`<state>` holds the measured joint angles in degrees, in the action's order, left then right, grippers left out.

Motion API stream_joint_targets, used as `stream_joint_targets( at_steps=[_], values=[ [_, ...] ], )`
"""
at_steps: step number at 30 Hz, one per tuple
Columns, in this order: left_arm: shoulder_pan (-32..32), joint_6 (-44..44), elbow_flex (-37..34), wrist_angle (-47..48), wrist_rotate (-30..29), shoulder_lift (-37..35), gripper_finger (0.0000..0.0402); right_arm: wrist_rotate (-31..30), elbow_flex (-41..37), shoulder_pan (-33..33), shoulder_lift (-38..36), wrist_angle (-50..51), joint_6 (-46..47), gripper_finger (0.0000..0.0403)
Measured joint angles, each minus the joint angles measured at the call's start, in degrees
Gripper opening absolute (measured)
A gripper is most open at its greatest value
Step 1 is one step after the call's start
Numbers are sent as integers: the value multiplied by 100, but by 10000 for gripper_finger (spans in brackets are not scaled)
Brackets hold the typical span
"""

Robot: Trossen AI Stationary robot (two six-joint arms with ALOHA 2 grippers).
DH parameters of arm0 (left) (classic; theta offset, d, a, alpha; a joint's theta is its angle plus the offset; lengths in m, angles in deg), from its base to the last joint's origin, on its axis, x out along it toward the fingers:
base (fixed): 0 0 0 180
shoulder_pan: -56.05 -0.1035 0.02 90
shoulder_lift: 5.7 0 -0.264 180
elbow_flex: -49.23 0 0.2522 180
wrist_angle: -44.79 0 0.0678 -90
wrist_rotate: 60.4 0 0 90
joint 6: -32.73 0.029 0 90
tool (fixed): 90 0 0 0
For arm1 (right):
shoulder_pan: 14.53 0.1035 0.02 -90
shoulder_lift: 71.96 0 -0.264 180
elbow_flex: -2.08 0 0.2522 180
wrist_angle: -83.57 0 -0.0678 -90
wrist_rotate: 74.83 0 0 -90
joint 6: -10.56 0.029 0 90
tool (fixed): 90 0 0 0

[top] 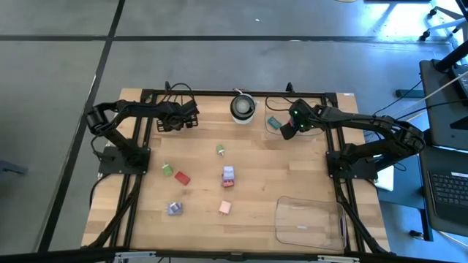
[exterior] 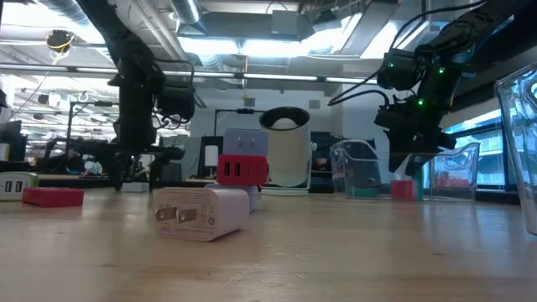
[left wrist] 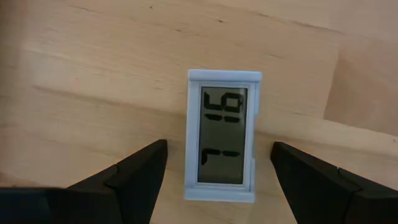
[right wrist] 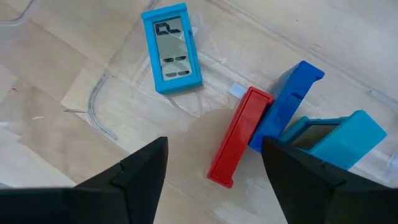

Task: Pick & Place Office items
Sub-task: Put the white digital timer into the top transparent bin

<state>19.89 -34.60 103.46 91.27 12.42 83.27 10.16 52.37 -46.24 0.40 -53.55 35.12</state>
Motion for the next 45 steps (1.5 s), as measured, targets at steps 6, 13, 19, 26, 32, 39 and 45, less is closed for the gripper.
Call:
stream_joint_targets(
  at_steps=[6, 13, 19, 26, 32, 39, 45],
  values=[
    [12, 44, -55, -51, -86, 6, 287, -9, 0, -115, 0, -42, -11, 263],
    [12, 114, -55, -82, -112, 17, 239, -9, 0, -170, 0, -42, -10, 263],
    [10, 109, -57, -84, -163, 17, 173, -7, 0, -170, 0, -42, 31, 263],
    [89, 160, 1, -129, -113, -97, 151, 191, 0, -170, 0, -42, 35, 263],
    [304, 714, 305, -481, -157, -492, 154, 320, 354, -170, 0, 384, -1, 263],
    [926, 2321, 433, -3019, -62, -1050, 151, 17, 1212, -168, 0, 843, -189, 263],
    [1524, 3893, 439, -5578, 271, -1235, 157, -57, 1987, -168, 0, 857, -456, 263]
  ],
)
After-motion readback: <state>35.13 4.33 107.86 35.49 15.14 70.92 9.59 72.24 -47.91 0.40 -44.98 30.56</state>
